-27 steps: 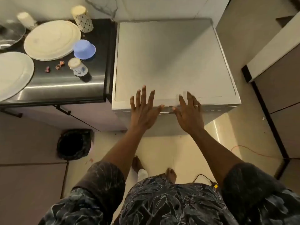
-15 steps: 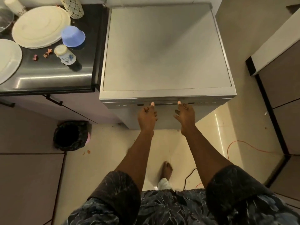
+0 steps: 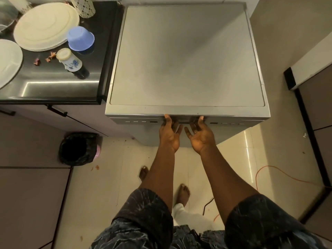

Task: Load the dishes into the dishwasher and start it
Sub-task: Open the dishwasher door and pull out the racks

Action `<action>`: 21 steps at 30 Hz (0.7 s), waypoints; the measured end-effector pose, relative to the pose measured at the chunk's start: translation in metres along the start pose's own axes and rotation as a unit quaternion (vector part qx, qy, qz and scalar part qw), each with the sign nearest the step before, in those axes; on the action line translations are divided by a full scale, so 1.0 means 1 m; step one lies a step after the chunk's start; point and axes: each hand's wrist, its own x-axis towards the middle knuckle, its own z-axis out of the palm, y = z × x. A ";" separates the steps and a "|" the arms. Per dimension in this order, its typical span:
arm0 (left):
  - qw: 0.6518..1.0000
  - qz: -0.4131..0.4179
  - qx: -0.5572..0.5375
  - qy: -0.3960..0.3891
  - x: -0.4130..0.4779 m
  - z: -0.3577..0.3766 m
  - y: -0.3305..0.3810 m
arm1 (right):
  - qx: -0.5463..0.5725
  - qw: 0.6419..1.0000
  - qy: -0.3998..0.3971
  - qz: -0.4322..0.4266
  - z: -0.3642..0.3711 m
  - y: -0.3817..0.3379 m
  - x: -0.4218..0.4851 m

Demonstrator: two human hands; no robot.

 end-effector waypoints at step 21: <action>0.976 0.016 0.119 0.181 -0.023 -0.025 -0.026 | -0.129 0.982 0.137 -0.017 -0.013 0.019 -0.015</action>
